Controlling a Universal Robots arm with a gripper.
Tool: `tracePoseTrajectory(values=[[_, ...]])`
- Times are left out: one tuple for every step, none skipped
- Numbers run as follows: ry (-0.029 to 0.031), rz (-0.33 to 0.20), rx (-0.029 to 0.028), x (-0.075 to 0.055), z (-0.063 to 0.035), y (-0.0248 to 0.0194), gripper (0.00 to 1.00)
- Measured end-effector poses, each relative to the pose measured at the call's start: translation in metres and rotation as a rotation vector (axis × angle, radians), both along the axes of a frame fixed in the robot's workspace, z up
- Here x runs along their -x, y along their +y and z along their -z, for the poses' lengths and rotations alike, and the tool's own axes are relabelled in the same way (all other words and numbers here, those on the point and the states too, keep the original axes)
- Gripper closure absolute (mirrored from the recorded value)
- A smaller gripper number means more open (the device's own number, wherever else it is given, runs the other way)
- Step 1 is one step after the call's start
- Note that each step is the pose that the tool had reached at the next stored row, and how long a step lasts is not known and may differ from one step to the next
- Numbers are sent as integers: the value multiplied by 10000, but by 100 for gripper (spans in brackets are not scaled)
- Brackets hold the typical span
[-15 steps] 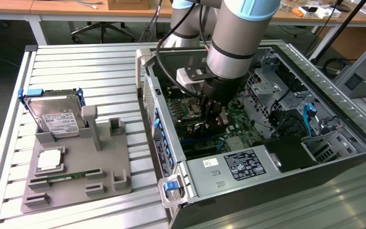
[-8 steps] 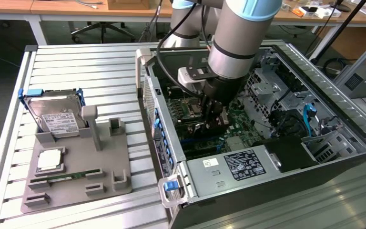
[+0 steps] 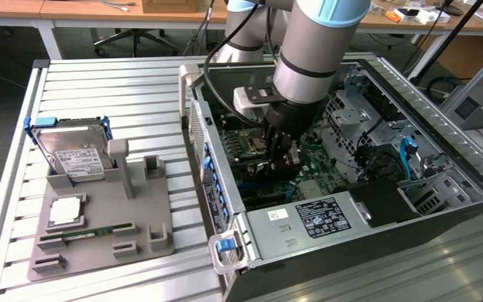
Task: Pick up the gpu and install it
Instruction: 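Insert the gpu into the slot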
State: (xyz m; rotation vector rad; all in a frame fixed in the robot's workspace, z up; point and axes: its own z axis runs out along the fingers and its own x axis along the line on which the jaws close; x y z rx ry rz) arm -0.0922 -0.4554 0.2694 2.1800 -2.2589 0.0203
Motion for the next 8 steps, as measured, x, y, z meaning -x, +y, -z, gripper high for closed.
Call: tracePoseTrajectory(values=[[0,0,-1,2,1,0,73],[0,1,0,6,1,-1,73],[0,3,-1,6,1,-1,73],[0,11,0,6,1,-1,73],[0,32,0,7,2,0,73],[-1,55,-2,7,3,1,73],[-1,78,-2,7,3,1,73],[0,87,-2,7,3,1,73]])
